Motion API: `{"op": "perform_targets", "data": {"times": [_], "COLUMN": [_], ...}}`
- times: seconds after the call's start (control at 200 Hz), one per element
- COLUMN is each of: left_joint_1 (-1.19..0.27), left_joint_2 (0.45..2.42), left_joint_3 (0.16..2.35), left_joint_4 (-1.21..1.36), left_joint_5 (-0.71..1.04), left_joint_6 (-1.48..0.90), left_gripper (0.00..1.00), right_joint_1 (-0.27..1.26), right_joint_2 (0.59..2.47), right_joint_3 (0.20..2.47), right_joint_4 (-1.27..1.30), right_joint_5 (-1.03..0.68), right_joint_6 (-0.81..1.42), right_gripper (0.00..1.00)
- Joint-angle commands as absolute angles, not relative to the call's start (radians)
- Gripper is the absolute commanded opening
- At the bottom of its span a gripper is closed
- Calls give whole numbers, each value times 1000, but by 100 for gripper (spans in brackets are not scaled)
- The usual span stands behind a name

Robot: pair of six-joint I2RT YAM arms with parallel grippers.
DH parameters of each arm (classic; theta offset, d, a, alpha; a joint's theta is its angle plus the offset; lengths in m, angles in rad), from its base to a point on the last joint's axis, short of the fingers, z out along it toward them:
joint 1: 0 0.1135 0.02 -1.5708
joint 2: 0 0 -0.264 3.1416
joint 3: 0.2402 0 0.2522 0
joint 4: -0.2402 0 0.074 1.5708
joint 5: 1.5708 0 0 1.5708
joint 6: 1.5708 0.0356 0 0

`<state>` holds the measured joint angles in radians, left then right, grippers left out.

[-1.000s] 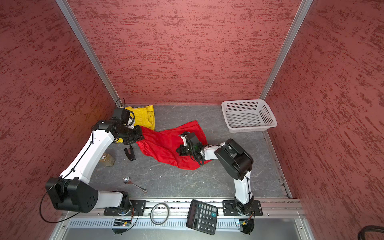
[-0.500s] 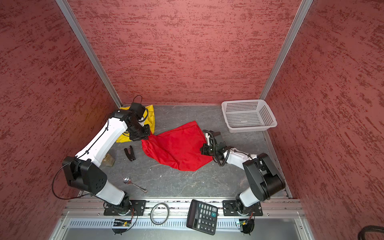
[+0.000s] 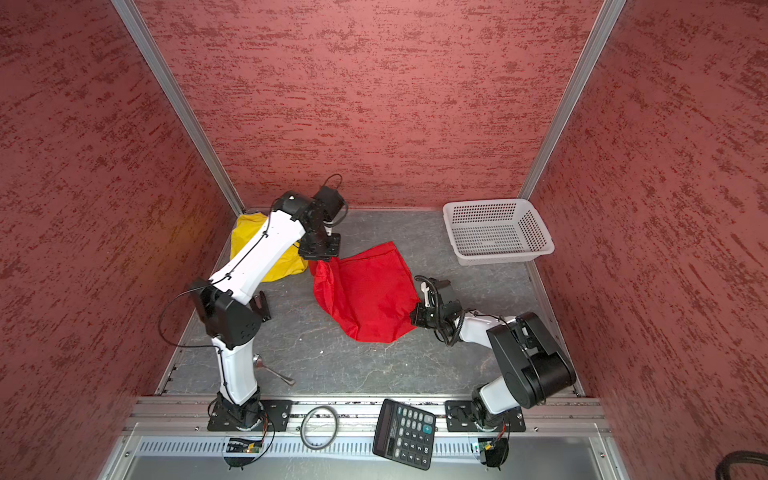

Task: Fold and stack the shorts

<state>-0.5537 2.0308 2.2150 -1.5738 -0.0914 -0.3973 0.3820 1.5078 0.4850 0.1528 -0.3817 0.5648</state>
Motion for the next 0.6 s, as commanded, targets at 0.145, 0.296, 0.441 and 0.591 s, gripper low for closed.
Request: {"op": "perform_targets", "data": {"times": [0.145, 0.296, 0.441, 0.591], "left_joint_1": [-698, -700, -712, -734], "left_joint_2": [2385, 2500, 2469, 2369], "left_joint_3": [2610, 2663, 2515, 2267], "left_joint_4": [-1709, -1675, -1451, -1123], "left_joint_5": [-13, 48, 165, 271], "left_joint_6": [-446, -501, -558, -664], "left_gripper": [5, 6, 10, 17], "right_joint_1": [366, 359, 355, 351], "right_joint_2": [1495, 1397, 1298, 1252], "right_joint_3": [417, 403, 384, 358], "right_joint_4": [174, 104, 48, 29], "right_joint_5": [-354, -302, -244, -214], "right_joint_6": [582, 564, 541, 542], "right_gripper": [1, 2, 7, 8]}}
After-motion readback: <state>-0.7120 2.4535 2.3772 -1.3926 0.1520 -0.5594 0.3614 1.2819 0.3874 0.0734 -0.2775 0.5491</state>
